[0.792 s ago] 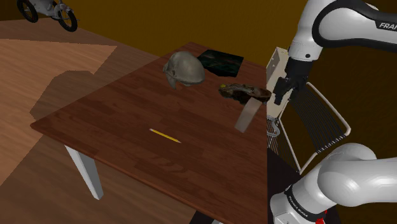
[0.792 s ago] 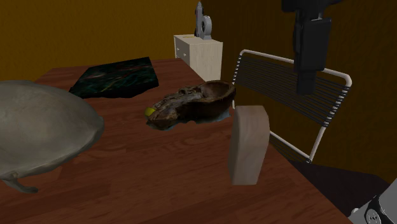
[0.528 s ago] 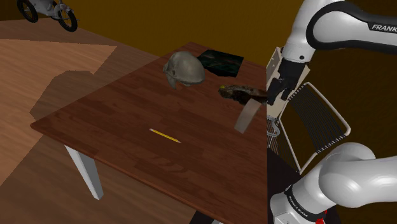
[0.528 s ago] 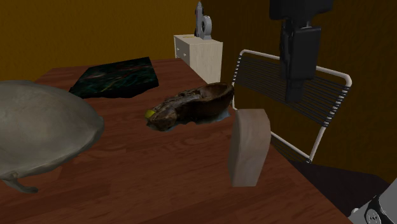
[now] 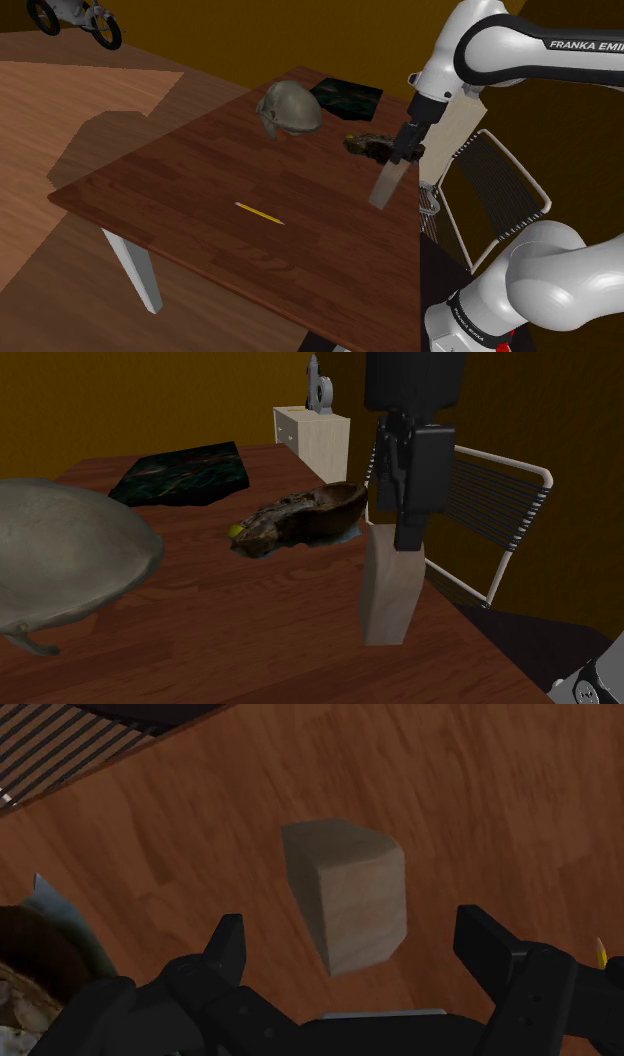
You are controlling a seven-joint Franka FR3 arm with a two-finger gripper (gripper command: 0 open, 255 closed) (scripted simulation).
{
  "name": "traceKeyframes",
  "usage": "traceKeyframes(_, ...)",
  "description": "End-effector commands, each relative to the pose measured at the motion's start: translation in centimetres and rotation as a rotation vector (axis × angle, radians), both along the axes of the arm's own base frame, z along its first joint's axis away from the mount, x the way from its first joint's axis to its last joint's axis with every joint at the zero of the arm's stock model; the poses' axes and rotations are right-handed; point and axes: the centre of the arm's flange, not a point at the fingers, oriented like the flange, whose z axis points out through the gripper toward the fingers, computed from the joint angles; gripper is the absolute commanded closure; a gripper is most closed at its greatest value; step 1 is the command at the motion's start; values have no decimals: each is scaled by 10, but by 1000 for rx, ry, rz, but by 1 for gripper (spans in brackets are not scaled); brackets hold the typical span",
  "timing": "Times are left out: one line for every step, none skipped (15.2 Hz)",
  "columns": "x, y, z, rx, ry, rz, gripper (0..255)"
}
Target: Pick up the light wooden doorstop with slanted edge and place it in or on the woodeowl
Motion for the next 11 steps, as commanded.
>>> traceKeyframes(2,2,-10,4,-4,7,0)
traceKeyframes(2,3,-16,4,-4,7,0)
traceKeyframes(1,3,-21,4,-4,7,0)
traceKeyframes(1,4,-26,4,-4,7,0)
traceKeyframes(1,5,-34,4,-4,7,0)
traceKeyframes(1,5,-34,4,-4,7,0)
traceKeyframes(1,5,-34,4,-4,7,0)
traceKeyframes(1,5,-34,4,-4,7,0)
traceKeyframes(1,5,-34,4,-4,7,0)
traceKeyframes(1,5,-34,4,-4,7,0)
traceKeyframes(1,5,-34,4,-4,7,0)
